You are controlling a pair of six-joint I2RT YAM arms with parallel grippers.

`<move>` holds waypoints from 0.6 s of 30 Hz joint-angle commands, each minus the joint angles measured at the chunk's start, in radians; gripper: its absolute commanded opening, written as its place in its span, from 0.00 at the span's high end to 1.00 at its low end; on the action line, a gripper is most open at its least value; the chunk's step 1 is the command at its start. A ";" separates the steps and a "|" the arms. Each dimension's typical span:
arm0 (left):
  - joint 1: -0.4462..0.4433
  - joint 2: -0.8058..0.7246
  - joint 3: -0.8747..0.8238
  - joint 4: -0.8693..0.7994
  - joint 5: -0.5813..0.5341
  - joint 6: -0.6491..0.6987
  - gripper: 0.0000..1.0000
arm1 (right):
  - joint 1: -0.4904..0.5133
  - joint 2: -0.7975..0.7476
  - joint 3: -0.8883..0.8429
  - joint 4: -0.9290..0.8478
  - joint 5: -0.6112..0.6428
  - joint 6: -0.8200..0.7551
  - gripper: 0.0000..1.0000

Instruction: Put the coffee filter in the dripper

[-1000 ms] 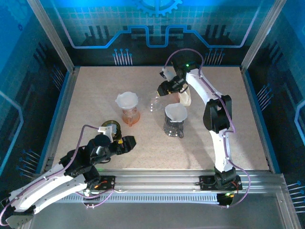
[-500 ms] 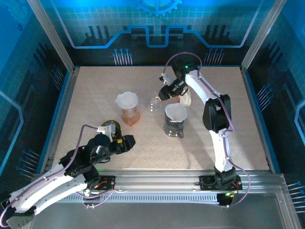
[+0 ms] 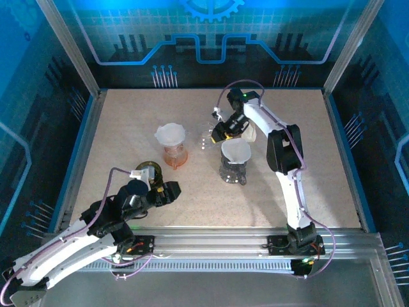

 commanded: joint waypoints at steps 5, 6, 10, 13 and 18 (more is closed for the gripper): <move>0.015 -0.011 -0.023 -0.009 0.004 -0.019 0.01 | -0.014 0.044 0.063 -0.034 -0.061 -0.024 0.51; 0.016 -0.010 -0.023 -0.008 0.004 -0.021 0.01 | -0.013 0.047 0.064 -0.034 -0.066 -0.024 0.54; 0.017 -0.009 -0.025 -0.007 0.009 -0.023 0.01 | -0.014 0.043 0.063 -0.032 -0.071 -0.024 0.66; 0.020 -0.008 -0.028 -0.007 0.010 -0.025 0.01 | -0.014 0.035 0.060 -0.027 -0.077 -0.024 0.73; 0.023 -0.008 -0.034 -0.004 0.017 -0.029 0.01 | -0.013 0.018 0.060 -0.020 -0.088 -0.018 0.79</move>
